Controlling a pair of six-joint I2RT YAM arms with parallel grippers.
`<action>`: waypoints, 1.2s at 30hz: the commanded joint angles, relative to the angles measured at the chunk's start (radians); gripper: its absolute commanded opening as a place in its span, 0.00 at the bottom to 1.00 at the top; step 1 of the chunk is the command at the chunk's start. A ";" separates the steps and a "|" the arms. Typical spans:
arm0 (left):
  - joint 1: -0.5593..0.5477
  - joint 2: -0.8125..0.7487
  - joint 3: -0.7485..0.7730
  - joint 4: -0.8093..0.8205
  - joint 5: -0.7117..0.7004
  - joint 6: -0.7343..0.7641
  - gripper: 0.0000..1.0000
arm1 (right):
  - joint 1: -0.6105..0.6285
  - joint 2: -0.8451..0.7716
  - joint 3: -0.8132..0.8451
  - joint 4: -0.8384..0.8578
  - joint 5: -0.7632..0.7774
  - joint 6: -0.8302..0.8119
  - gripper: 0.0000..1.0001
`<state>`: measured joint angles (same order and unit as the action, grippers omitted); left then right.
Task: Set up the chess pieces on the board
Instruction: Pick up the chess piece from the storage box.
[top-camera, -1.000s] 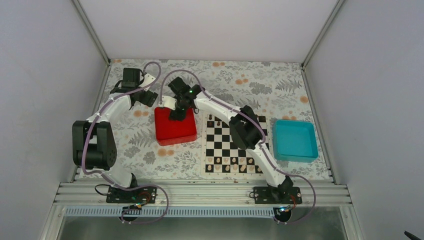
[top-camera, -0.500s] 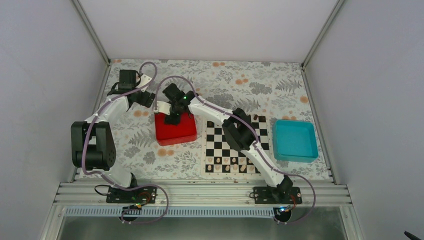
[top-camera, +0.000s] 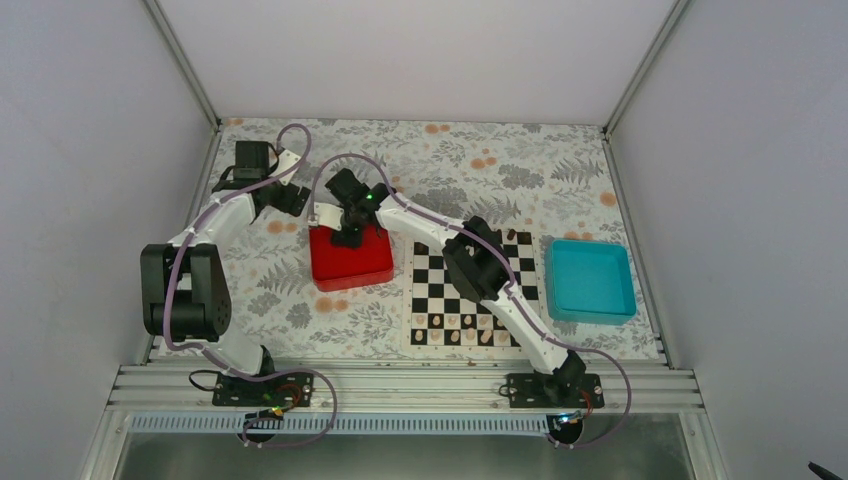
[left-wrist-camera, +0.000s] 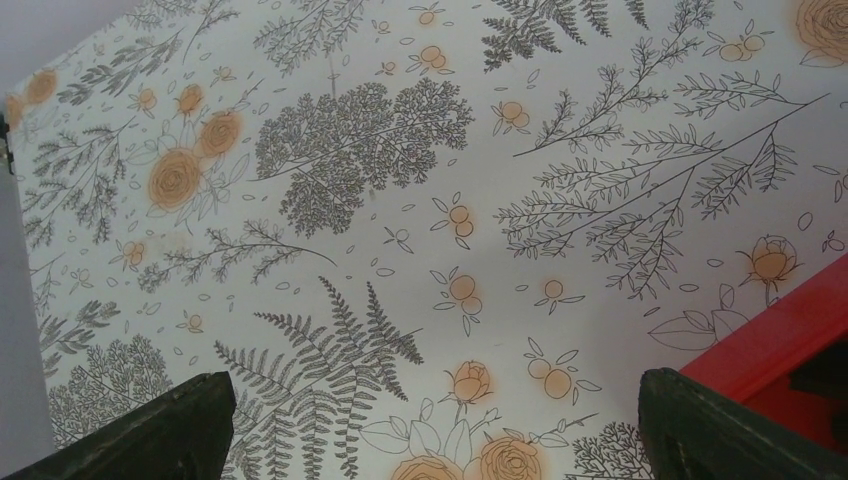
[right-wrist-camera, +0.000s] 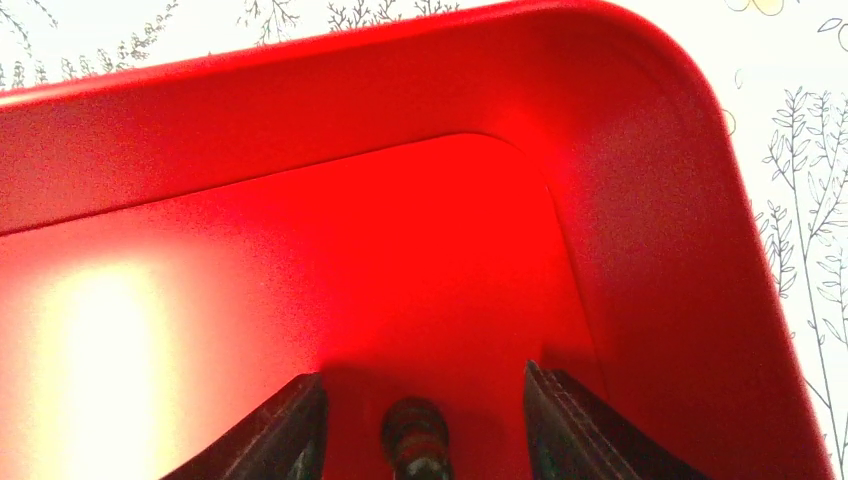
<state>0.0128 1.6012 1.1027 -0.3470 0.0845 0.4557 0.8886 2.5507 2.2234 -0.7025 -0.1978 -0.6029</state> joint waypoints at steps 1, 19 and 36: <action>0.010 -0.026 -0.011 0.005 0.033 -0.005 1.00 | 0.000 0.006 0.019 -0.004 0.019 -0.003 0.50; 0.016 -0.030 -0.012 0.005 0.038 -0.004 1.00 | -0.026 -0.222 -0.065 0.027 -0.016 0.016 0.16; 0.015 -0.043 -0.011 0.006 0.029 -0.006 1.00 | -0.456 -0.927 -0.740 0.010 -0.120 0.030 0.12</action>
<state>0.0204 1.5894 1.0954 -0.3496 0.1059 0.4561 0.5304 1.7527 1.6588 -0.6899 -0.2752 -0.5747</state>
